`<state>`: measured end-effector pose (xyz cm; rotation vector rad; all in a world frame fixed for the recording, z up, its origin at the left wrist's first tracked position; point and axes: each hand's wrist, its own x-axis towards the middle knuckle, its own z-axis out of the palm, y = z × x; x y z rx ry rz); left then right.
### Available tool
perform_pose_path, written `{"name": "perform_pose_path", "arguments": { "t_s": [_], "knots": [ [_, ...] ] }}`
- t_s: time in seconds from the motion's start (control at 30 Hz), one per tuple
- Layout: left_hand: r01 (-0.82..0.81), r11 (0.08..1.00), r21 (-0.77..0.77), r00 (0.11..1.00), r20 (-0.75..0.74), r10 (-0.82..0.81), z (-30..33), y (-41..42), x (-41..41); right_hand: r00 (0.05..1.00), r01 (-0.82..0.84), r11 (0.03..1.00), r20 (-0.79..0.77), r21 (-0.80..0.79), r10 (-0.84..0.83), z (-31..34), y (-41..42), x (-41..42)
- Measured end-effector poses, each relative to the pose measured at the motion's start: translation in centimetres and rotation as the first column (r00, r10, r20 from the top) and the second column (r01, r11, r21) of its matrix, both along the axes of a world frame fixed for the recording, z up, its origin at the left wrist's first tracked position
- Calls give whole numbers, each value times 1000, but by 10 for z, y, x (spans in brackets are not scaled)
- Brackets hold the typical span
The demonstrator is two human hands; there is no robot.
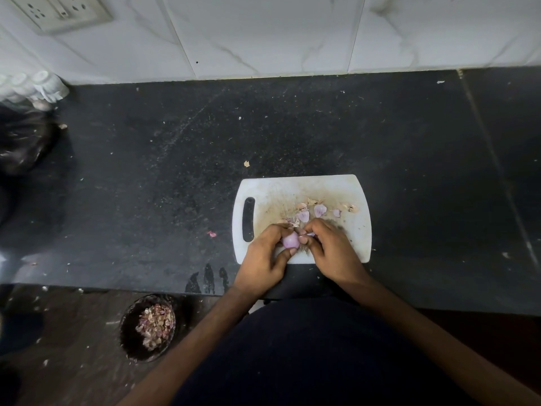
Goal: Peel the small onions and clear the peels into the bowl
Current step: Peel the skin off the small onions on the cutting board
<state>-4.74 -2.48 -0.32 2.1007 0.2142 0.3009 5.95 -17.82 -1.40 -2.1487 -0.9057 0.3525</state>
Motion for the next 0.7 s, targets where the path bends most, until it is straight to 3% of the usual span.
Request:
{"name": "perform_pose_path", "arguments": {
  "t_s": [0.1,0.23,0.3,0.47,0.7],
  "knots": [
    [-18,1000,-25,1000,-1,18,-5,-1,-3,999,0,1000,36,-23,1,4,4,4],
    [-33,999,-41,999,-6,33,-9,-1,-7,992,89,995,-91,50,-84,6,6,12],
    [-44,999,-17,999,-1,44,-10,-3,-9,994,46,995,-102,93,-37,4,3,11],
    [-131,990,48,991,-3,131,-10,5,-15,986,-156,986,-45,54,159,-2,-7,5],
    [-28,988,150,999,-17,31,-18,3,-12,972,-114,987,196,-111,134,-7,2,0]
  ]
}}
